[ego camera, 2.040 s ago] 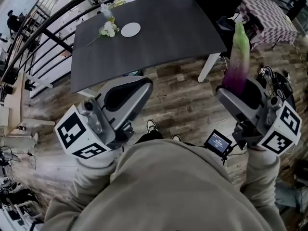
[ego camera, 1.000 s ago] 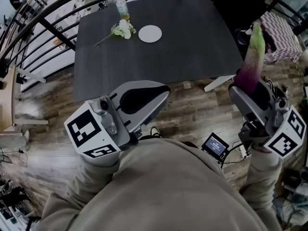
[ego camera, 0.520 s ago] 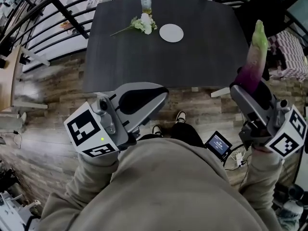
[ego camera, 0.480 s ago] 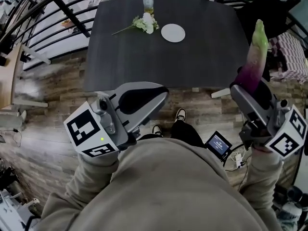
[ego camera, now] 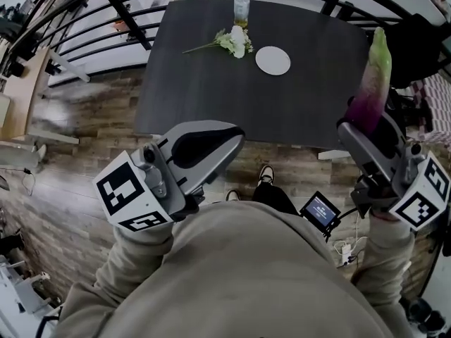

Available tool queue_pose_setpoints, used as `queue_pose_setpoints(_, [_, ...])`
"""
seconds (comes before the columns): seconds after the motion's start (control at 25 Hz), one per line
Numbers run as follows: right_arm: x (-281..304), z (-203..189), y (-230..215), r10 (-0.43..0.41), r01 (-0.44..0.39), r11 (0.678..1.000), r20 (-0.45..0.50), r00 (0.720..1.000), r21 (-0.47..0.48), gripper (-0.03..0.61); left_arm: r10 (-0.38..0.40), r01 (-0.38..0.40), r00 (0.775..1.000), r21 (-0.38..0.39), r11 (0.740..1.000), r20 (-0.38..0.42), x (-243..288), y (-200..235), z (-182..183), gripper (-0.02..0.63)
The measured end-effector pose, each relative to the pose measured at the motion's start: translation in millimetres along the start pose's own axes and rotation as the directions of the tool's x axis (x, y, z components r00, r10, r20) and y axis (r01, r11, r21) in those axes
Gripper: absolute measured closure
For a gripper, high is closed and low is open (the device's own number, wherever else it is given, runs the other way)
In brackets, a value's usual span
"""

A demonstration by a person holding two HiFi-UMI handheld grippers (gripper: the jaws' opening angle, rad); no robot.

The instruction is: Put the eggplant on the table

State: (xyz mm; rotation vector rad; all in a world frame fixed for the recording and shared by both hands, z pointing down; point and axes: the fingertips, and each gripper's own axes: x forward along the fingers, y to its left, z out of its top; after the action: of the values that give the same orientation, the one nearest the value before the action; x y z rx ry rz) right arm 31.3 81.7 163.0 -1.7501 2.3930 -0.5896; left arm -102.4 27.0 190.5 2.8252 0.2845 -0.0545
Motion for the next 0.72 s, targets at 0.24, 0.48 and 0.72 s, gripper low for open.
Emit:
queue_pose_setpoints(0.24, [-2.1,-0.5,-8.4,0.016,-0.016,1.000,0.005,1.000,-0.016,0.337,-0.004,0.004,1.000,0.030,1.000,0.015,12.7,4.0,3.3,0.609])
queue_pose_setpoints(0.48, [-14.7,27.7,-76.5,0.003,-0.003,1.000,0.026,1.000,0.000,0.338,-0.022,0.022,1.000,0.025,0.999,0.003,85.2,29.8,9.6,0.609])
queue_pose_setpoints(0.72, [-39.7,50.0,-133.5,-0.011,0.009,1.000,0.052,0.999,0.025,0.339,-0.036,0.037,0.999,0.045,0.998,-0.014,150.8,43.1,21.3,0.609])
